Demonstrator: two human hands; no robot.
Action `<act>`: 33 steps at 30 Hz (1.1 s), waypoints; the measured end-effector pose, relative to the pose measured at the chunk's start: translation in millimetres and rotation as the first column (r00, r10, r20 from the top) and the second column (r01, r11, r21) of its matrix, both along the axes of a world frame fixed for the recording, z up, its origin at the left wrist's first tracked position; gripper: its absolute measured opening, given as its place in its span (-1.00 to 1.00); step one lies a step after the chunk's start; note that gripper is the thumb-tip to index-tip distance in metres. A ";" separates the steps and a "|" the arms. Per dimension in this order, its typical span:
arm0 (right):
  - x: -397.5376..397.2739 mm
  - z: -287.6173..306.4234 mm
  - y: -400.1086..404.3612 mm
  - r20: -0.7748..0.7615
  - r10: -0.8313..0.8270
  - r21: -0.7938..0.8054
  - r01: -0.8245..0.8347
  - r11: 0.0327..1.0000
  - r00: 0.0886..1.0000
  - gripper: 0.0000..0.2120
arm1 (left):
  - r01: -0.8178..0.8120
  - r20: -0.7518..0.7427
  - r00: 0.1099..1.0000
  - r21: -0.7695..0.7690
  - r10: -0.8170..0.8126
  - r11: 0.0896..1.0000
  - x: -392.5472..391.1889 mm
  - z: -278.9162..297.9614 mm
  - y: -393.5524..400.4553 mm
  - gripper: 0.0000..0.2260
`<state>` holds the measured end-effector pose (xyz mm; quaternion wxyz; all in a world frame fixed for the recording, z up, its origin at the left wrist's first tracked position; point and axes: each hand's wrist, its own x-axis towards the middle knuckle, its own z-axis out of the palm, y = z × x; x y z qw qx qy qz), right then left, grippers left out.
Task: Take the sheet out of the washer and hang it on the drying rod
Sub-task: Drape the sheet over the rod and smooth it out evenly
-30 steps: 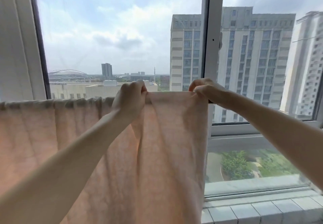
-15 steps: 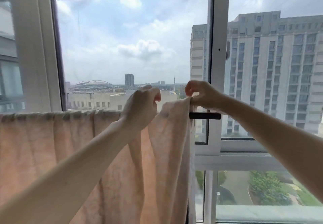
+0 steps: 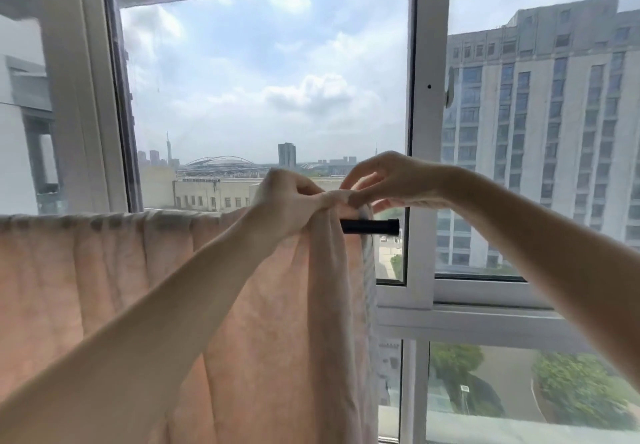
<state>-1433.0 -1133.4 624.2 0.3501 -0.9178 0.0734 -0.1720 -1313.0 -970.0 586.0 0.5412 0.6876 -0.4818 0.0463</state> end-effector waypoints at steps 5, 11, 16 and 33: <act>-3.1 -3.5 -7.7 -0.043 0.175 0.315 -0.153 0.937 0.984 -0.78 | 0.199 -0.425 0.892 0.054 -0.158 0.979 -11.7 3.8 7.2 -0.79; 0.7 -12.3 -5.4 0.035 0.163 0.284 -0.166 0.944 0.986 -0.82 | -0.095 0.014 0.995 0.253 0.094 0.963 -27.1 -2.6 9.6 -0.61; -0.4 -20.1 -8.2 0.048 0.167 0.261 -0.174 0.950 0.985 -0.84 | -0.208 0.160 0.971 0.198 0.178 0.958 -26.8 -8.1 19.3 -0.84; 31.2 -15.7 3.3 0.252 -0.003 -0.080 0.024 0.997 0.968 -0.90 | 0.027 -0.417 0.909 -0.003 -0.026 1.000 2.4 8.0 8.1 -0.88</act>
